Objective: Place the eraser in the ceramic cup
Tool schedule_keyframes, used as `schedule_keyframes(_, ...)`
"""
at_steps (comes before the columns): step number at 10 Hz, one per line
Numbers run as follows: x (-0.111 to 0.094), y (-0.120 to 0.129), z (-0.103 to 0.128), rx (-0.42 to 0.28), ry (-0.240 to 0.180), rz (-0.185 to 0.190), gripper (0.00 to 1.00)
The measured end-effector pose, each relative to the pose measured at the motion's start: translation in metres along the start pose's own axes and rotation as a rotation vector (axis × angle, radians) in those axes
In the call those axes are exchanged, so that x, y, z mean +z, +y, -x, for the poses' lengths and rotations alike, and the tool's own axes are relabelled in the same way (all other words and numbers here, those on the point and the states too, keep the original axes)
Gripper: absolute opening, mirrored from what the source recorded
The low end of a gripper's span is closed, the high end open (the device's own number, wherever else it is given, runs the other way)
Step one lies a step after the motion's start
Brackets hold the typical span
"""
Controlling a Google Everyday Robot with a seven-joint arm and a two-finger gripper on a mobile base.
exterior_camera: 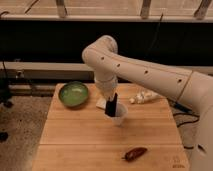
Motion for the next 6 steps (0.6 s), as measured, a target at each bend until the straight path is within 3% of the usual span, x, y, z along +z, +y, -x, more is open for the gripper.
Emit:
schedule_keyframes(5,0.018,0.026,-0.017,0.055,-0.010,-0.005,0.01)
schedule_keyframes(6,0.022,0.028,-0.020,0.062,-0.011,-0.004,0.06)
